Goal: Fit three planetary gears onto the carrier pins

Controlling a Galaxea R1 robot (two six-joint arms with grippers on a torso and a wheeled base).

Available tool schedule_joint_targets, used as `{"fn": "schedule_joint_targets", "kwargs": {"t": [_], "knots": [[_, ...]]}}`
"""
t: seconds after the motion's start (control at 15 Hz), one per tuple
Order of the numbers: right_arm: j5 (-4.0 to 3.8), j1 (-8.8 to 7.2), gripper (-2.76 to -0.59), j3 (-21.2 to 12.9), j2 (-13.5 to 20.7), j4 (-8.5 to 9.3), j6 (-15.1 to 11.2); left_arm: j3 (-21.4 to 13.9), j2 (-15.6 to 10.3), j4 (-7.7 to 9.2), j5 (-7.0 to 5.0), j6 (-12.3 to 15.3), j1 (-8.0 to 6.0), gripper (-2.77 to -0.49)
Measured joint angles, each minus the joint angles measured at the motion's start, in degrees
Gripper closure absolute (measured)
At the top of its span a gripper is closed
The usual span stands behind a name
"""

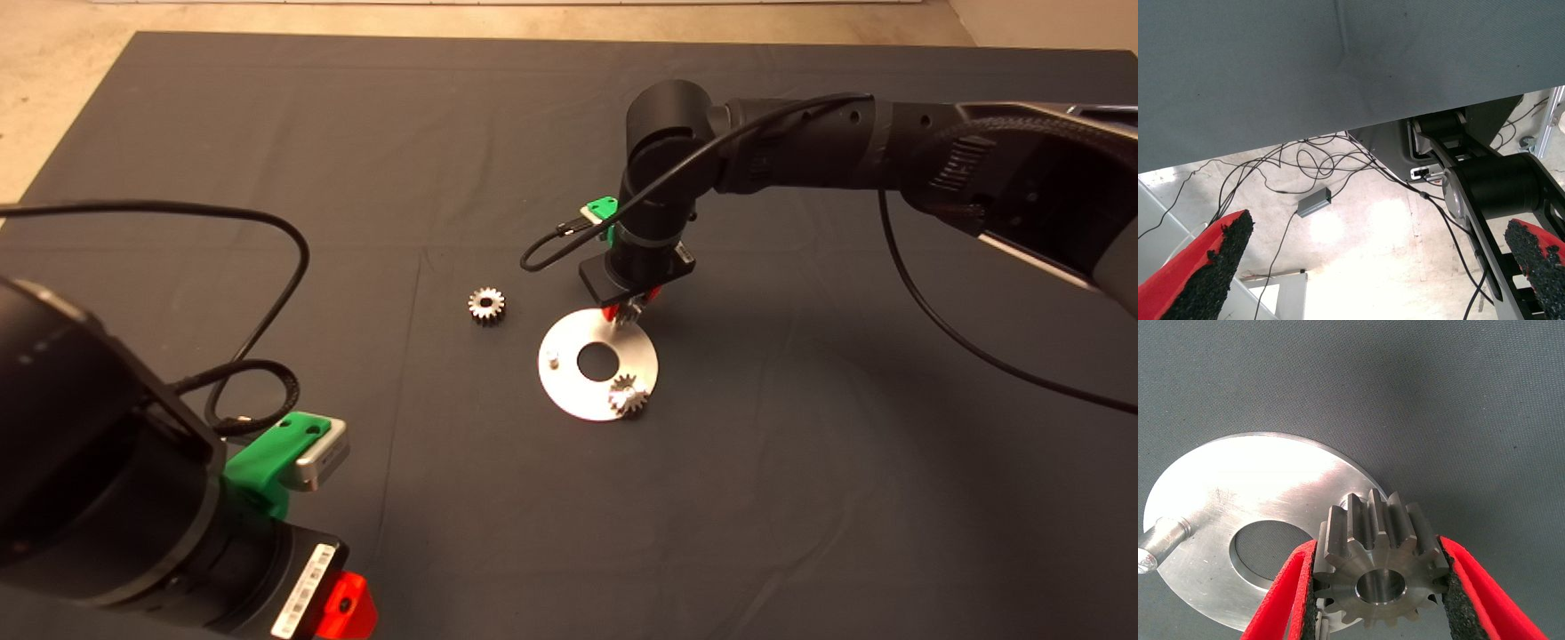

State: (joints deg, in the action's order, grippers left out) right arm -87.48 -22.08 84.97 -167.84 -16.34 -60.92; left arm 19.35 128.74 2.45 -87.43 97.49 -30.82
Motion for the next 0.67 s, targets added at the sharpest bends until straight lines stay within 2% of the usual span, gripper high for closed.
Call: {"fn": "schedule_joint_targets", "kwargs": {"t": [0.67], "knots": [[-0.34, 0.00, -1.07, -0.1, -0.5, -0.22, 0.0, 0.0, 0.0, 0.11, 0.00, 0.0, 0.00, -2.75]]}}
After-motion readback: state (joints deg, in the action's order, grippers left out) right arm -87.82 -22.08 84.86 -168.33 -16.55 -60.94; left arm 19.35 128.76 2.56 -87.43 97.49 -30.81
